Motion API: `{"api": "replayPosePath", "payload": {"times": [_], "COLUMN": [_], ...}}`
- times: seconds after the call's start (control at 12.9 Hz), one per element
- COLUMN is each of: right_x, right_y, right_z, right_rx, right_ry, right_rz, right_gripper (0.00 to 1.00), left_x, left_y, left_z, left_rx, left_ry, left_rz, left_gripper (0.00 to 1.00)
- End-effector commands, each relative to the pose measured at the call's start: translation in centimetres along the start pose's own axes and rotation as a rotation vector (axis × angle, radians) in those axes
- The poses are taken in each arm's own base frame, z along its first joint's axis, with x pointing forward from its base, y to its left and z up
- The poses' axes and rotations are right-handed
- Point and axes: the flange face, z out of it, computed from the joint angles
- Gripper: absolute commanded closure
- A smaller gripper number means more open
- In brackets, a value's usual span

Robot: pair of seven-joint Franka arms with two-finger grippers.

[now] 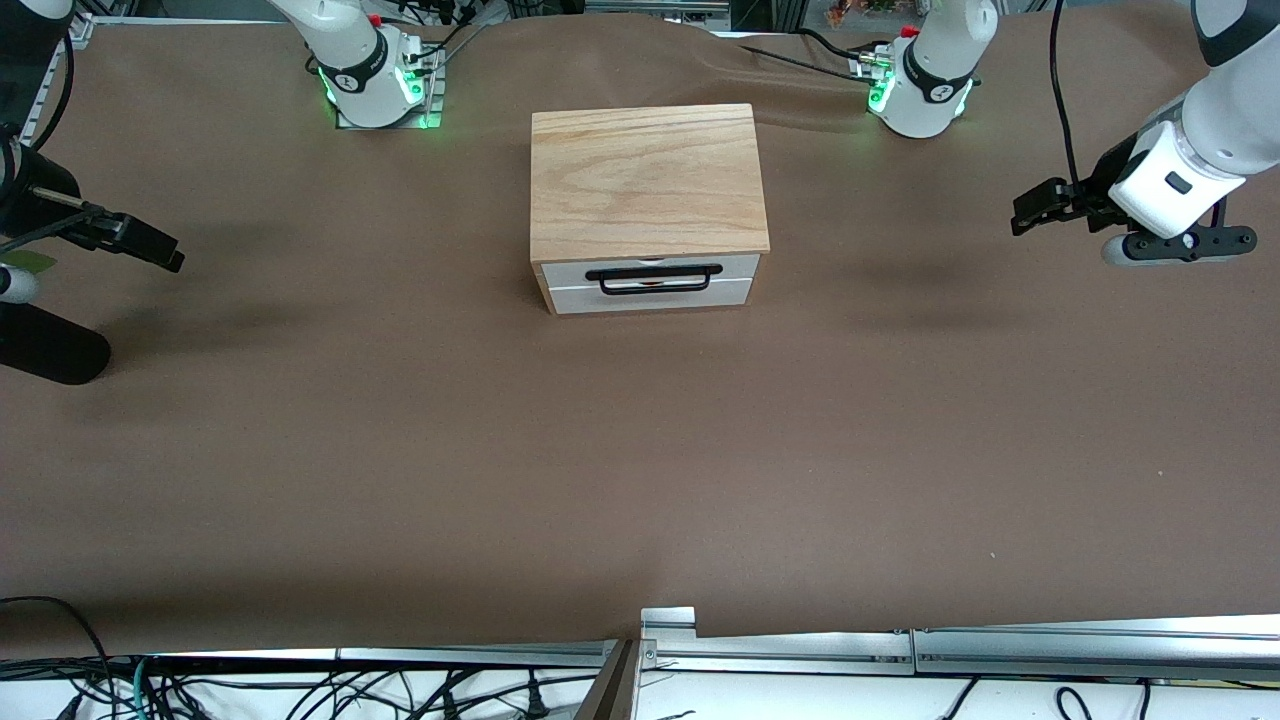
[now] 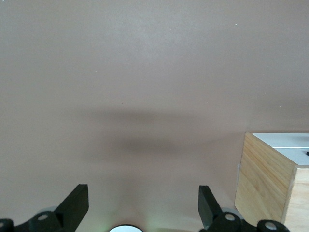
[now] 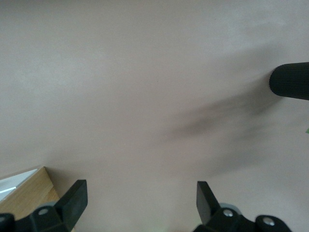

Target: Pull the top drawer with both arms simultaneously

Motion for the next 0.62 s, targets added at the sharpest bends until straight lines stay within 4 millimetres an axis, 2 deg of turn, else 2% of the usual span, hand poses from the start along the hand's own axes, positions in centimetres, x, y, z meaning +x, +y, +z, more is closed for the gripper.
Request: {"api": "replayPosePath", "payload": {"times": [0.0,0.54], "right_x": [0.17,0.17], "right_y": [-0.03,-0.03], "right_z": [-0.58,-0.58], "right_rx": [0.016,0.016], "right_ry": [0.004,0.004], "right_rz": [-0.007,-0.010], "right_gripper": [0.00,0.00], "left_x": [0.09,-0.15], "left_y": [-0.04,-0.06], "left_z": [-0.35,-0.27], "left_rx": [0.032,0.033], "left_ry": [-0.002,-0.019], "left_rz": [-0.002,-0.005], "left_gripper": [0.00,0.00]}}
